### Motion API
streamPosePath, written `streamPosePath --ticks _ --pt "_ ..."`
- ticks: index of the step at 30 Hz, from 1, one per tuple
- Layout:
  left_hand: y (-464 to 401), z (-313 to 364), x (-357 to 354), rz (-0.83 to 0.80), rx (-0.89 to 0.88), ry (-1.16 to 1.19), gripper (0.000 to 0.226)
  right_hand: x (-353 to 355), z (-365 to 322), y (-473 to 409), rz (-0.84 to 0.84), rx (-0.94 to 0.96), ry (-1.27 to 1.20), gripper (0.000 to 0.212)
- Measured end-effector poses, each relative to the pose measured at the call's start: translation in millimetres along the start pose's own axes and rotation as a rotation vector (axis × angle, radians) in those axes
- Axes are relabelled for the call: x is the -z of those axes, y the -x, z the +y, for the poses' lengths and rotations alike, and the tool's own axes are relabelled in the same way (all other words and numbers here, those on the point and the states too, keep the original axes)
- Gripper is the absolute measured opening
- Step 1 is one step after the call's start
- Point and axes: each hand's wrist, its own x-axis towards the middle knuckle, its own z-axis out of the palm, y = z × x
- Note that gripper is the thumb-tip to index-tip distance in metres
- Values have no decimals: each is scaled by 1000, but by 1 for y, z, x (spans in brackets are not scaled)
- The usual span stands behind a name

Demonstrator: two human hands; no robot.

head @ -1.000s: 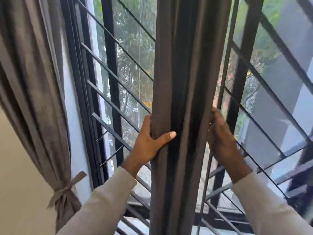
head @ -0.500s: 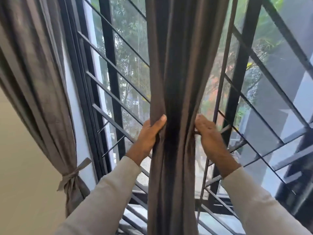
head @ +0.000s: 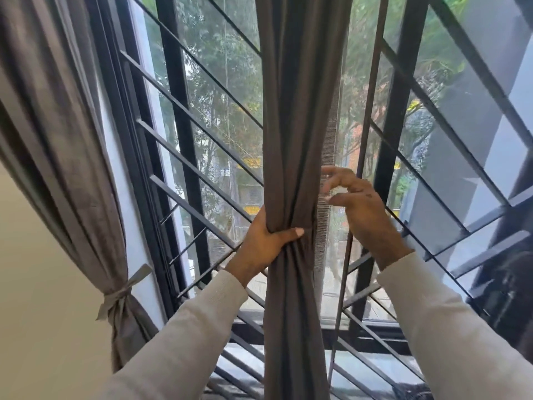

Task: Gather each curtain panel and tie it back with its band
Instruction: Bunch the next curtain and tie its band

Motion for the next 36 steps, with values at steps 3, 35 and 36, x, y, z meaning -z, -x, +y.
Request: streamPosePath --ticks 3,35,36 --pt "-5 -1 3 -41 202 208 46 7 15 10 40 -73 49 22" --pt "-23 -23 -3 -304 180 456 22 -38 99 82 -284 -481 102 18" --pt "-22 -24 -3 -291 176 416 21 -36 99 81 -267 -500 79 15"
